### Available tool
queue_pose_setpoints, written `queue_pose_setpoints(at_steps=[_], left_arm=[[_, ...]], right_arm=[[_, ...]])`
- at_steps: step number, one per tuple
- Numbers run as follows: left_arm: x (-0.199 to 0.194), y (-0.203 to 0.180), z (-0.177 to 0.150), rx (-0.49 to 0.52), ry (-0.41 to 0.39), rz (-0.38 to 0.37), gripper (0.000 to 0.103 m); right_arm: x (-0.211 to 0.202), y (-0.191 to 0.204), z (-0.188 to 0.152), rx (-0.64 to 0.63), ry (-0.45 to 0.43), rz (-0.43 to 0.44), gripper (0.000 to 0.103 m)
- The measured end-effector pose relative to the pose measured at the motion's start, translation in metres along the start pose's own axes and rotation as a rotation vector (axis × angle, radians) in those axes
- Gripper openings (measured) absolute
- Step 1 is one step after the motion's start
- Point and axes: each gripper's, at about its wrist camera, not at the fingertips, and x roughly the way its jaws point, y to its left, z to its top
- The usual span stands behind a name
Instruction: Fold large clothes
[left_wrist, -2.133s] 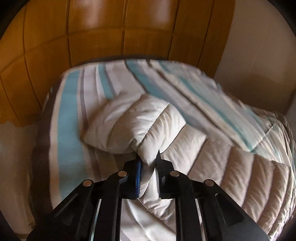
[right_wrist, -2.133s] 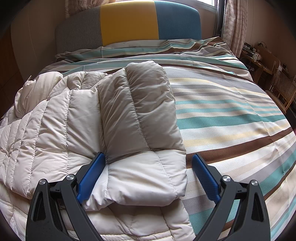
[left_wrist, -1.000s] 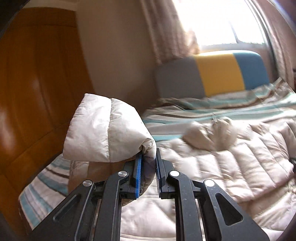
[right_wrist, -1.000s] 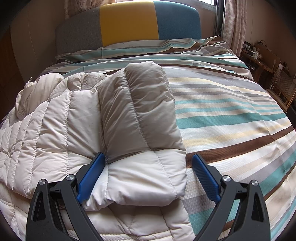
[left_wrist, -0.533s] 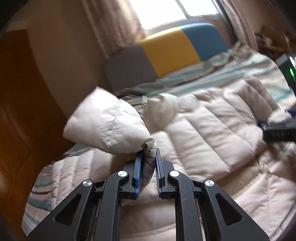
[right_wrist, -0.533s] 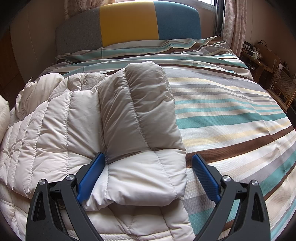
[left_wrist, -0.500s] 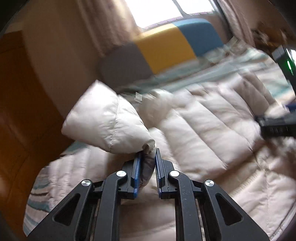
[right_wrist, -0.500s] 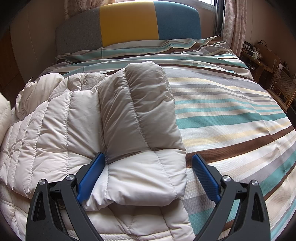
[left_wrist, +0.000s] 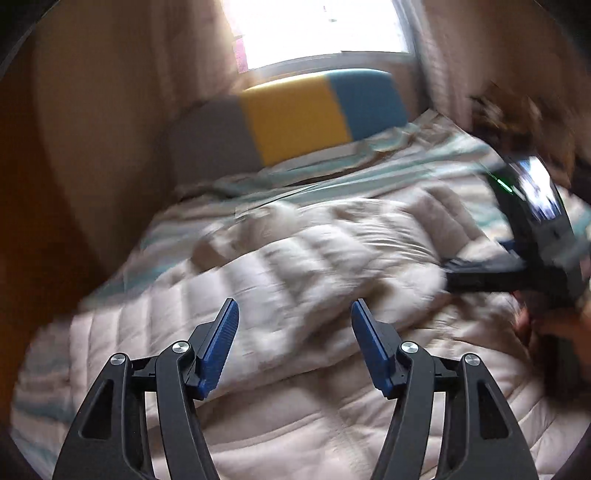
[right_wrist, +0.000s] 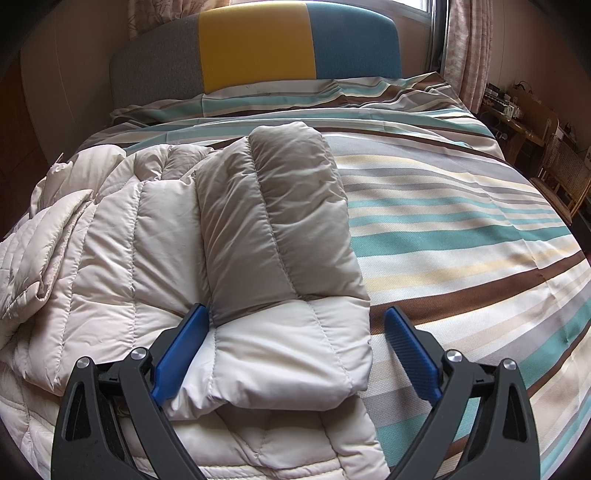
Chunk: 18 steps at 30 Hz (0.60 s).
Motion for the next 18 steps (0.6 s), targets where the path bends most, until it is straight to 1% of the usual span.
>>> queue_pose_setpoints(at_steps=[1, 3, 4, 5, 6, 7, 9, 10, 12, 14, 16, 18], left_arm=[[0.0, 0.021, 0.0, -0.065, 0.012, 0.015, 0.063], [0.0, 0.068, -0.006, -0.186, 0.042, 0.09, 0.063], [-0.002, 0.086, -0.011, -0.226, 0.05, 0.119, 0.063], [-0.004, 0.112, -0.016, -0.283, 0.058, 0.165, 0.063], [-0.005, 0.129, -0.019, -0.314, 0.062, 0.195, 0.063], [-0.006, 0.155, -0.025, -0.361, 0.071, 0.246, 0.063], [-0.005, 0.19, -0.034, -0.418, 0.091, 0.333, 0.063], [-0.004, 0.211, -0.04, -0.459, 0.11, 0.384, 0.063], [-0.002, 0.238, -0.05, -0.519, 0.129, 0.443, 0.063], [0.008, 0.255, -0.06, -0.546, 0.167, 0.48, 0.063], [0.024, 0.258, -0.064, -0.532, 0.202, 0.467, 0.061], [0.033, 0.256, -0.068, -0.517, 0.237, 0.445, 0.051]], right_arm=[[0.0, 0.0, 0.0, 0.002, 0.002, -0.002, 0.097], [-0.002, -0.001, 0.001, 0.001, 0.008, -0.009, 0.098], [-0.003, 0.0, 0.003, -0.001, 0.015, -0.014, 0.099], [-0.006, 0.001, 0.005, -0.009, 0.021, -0.026, 0.099], [-0.009, 0.003, 0.008, -0.017, 0.022, -0.04, 0.099], [-0.015, 0.005, 0.01, -0.024, 0.012, -0.054, 0.099], [-0.037, 0.016, 0.017, -0.043, -0.056, -0.054, 0.099], [-0.047, 0.023, 0.02, -0.054, -0.091, -0.037, 0.099], [-0.067, 0.042, 0.028, -0.073, -0.145, 0.012, 0.099], [-0.079, 0.064, 0.036, -0.082, -0.164, 0.094, 0.099], [-0.083, 0.09, 0.043, -0.113, -0.161, 0.152, 0.099], [-0.084, 0.119, 0.05, -0.153, -0.163, 0.2, 0.099]])
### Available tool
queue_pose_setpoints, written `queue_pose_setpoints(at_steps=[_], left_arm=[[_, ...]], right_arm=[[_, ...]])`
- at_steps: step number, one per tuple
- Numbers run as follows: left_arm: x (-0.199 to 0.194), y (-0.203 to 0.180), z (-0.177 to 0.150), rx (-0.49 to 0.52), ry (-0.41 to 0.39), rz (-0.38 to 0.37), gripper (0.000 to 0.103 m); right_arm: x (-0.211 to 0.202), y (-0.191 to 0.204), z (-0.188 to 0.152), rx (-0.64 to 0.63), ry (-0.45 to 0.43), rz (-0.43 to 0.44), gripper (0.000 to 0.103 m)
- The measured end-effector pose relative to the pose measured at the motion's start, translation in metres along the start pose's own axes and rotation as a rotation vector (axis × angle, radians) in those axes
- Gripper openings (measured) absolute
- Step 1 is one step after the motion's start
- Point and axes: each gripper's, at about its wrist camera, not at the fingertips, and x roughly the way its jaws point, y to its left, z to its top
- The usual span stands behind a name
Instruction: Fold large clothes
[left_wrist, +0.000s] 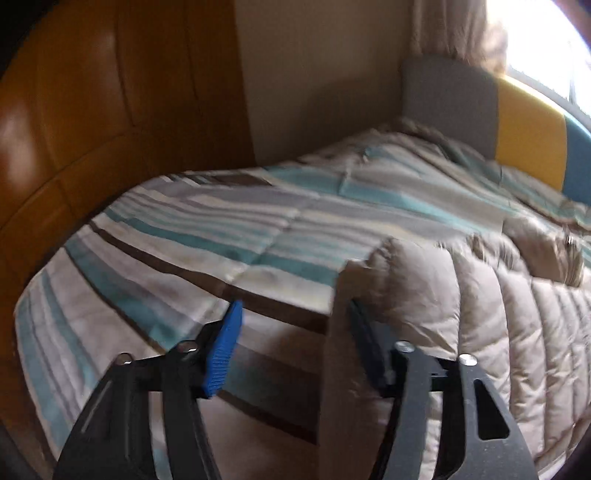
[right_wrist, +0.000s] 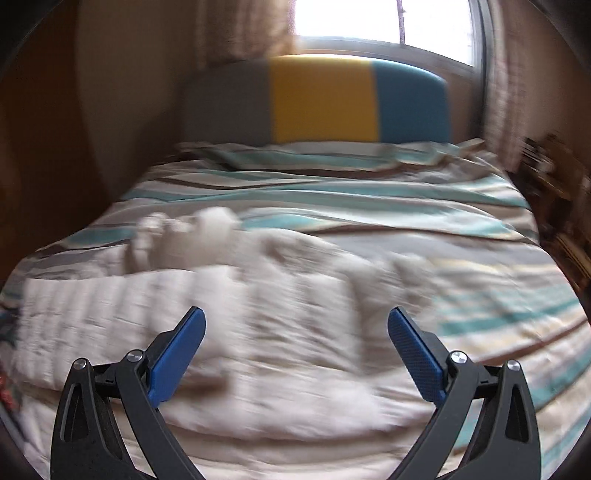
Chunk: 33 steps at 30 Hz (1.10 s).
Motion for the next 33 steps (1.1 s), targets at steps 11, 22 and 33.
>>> queue_pose_setpoints(at_steps=[11, 22, 33], left_arm=[[0.009, -0.055, -0.005, 0.19, -0.017, -0.014, 0.047], [0.02, -0.072, -0.01, 0.304, 0.023, 0.12, 0.052], [-0.031, -0.117, 0.0, 0.257, -0.085, -0.047, 0.08]], right_arm=[[0.077, 0.067, -0.015, -0.133, 0.171, 0.078, 0.069], [0.094, 0.066, -0.047, -0.138, 0.105, 0.046, 0.071], [0.088, 0.057, -0.049, -0.131, 0.096, 0.059, 0.072]])
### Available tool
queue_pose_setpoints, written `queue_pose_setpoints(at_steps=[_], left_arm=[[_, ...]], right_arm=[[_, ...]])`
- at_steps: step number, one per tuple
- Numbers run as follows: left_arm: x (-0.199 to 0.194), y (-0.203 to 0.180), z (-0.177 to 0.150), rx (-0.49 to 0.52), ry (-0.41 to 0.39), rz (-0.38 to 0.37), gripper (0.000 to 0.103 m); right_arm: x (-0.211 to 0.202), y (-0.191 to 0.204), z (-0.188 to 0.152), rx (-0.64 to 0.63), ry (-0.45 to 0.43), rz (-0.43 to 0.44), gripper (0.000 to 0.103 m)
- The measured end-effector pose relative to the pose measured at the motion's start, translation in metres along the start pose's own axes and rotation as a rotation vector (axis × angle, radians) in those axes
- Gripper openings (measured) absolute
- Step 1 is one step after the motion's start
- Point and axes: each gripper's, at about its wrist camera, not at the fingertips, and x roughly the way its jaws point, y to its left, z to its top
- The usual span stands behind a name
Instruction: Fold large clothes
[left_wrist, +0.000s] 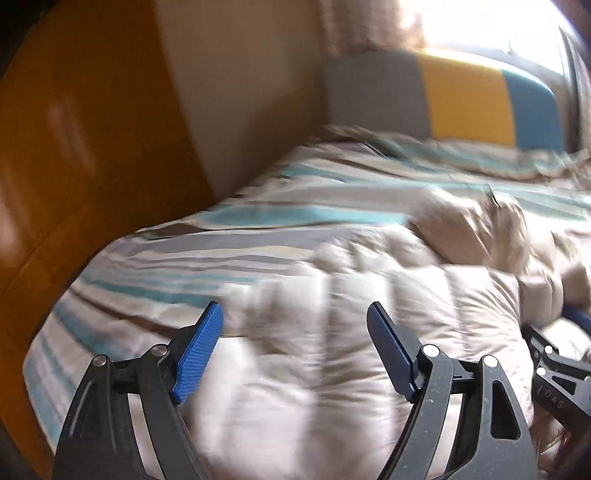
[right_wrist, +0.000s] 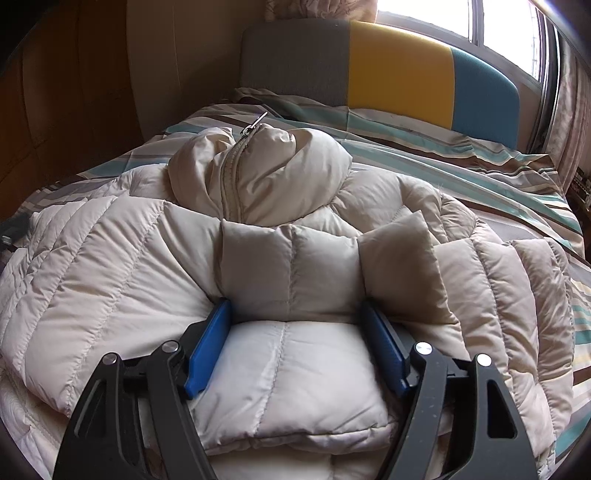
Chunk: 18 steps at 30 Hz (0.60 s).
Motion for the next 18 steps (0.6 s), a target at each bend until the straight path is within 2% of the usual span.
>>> queue_pose_setpoints(at_steps=[2, 4, 7, 10, 12, 15, 16, 18], left_arm=[[0.022, -0.013, -0.002, 0.035, 0.054, 0.0, 0.08], [0.046, -0.011, -0.007, 0.001, 0.094, -0.026, 0.08], [0.061, -0.008, -0.01, -0.015, 0.126, -0.051, 0.083], [0.063, -0.007, -0.012, -0.014, 0.125, -0.049, 0.083], [0.062, -0.01, -0.013, -0.019, 0.123, -0.053, 0.084], [0.058, -0.011, -0.014, -0.025, 0.12, -0.029, 0.091], [0.058, -0.012, -0.015, -0.025, 0.119, -0.019, 0.091], [0.058, -0.013, -0.015, -0.021, 0.119, -0.015, 0.091]], right_arm=[[0.0, 0.0, 0.0, 0.0, 0.0, 0.0, 0.072], [-0.001, -0.003, 0.0, 0.003, -0.003, 0.007, 0.072], [-0.001, -0.003, 0.001, 0.004, -0.005, 0.009, 0.073], [-0.003, 0.0, 0.003, -0.009, 0.007, 0.0, 0.074], [-0.009, -0.002, 0.008, -0.007, 0.04, 0.028, 0.075], [-0.035, -0.012, 0.019, 0.057, -0.008, 0.104, 0.076], [-0.043, -0.013, 0.023, 0.062, -0.027, 0.108, 0.074], [-0.043, -0.01, 0.03, 0.048, -0.02, 0.108, 0.054]])
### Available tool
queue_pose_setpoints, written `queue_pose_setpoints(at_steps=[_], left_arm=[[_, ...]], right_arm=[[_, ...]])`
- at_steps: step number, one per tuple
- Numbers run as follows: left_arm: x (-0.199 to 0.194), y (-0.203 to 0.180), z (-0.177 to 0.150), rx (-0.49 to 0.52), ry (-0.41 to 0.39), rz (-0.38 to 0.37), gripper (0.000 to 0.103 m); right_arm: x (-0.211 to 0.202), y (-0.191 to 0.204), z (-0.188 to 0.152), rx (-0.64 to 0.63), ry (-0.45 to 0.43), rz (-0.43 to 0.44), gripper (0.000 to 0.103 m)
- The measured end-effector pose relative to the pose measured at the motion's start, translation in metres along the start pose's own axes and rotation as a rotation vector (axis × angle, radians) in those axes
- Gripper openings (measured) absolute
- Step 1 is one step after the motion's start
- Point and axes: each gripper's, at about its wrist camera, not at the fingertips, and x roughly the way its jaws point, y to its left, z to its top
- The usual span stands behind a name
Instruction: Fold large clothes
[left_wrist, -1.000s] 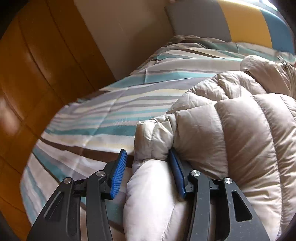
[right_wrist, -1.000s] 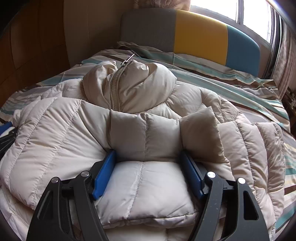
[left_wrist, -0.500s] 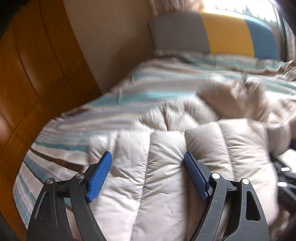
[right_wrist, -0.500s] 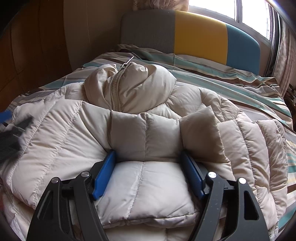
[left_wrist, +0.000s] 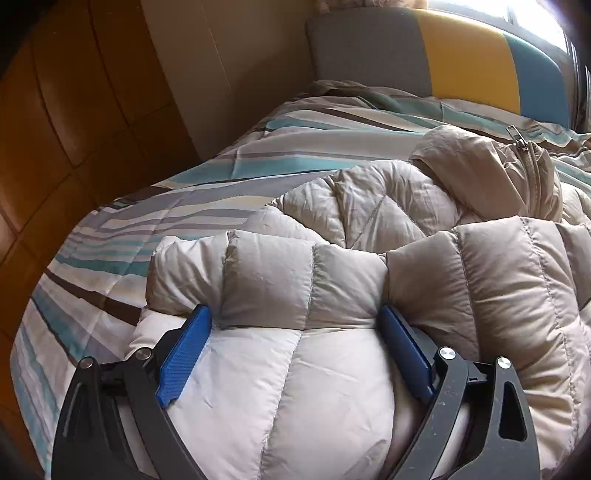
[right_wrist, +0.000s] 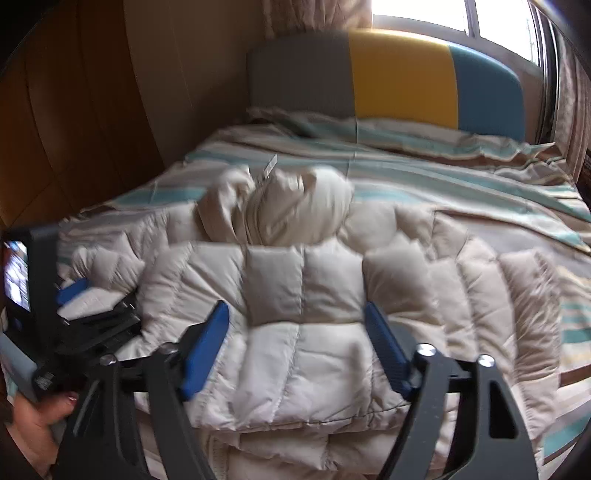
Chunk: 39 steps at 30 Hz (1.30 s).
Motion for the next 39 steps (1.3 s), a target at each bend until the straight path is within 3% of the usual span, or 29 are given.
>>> queue_pose_setpoints(at_steps=[1, 5, 7, 10, 16, 18, 20, 24, 26, 30, 39], left_arm=[[0.0, 0.0, 0.001, 0.003, 0.005, 0.004, 0.091], [-0.008, 0.01, 0.009, 0.001, 0.002, -0.014, 0.092], [-0.008, 0.022, 0.01, -0.036, -0.012, -0.018, 0.092], [0.011, 0.032, 0.003, -0.088, 0.038, -0.099, 0.097], [0.019, 0.025, 0.004, -0.073, 0.069, -0.091, 0.1], [0.014, 0.028, 0.006, -0.071, 0.075, -0.105, 0.1], [0.002, 0.034, 0.008, -0.042, 0.094, -0.109, 0.1], [-0.035, 0.05, -0.002, -0.011, 0.034, -0.081, 0.1], [-0.059, 0.059, -0.018, 0.017, -0.012, -0.072, 0.1], [-0.09, 0.078, -0.053, 0.023, -0.028, -0.084, 0.1], [-0.151, 0.13, -0.131, -0.129, -0.073, -0.16, 0.1]], right_arm=[[0.006, -0.001, 0.003, 0.008, 0.026, 0.012, 0.043], [0.029, -0.014, 0.002, 0.035, 0.069, -0.026, 0.026], [0.038, -0.023, -0.007, 0.055, 0.075, -0.001, 0.026], [0.046, -0.025, -0.017, 0.032, 0.044, 0.009, 0.026], [0.048, -0.022, -0.017, 0.024, 0.045, 0.001, 0.027], [0.037, -0.022, -0.012, 0.022, 0.057, -0.002, 0.033], [0.014, -0.019, -0.009, 0.033, 0.032, -0.007, 0.061], [-0.037, -0.023, -0.012, 0.049, 0.007, -0.007, 0.06], [-0.06, -0.031, -0.022, 0.073, 0.006, -0.026, 0.06], [-0.096, -0.051, -0.051, 0.126, 0.025, -0.045, 0.06], [-0.191, -0.116, -0.146, 0.212, 0.022, -0.128, 0.061]])
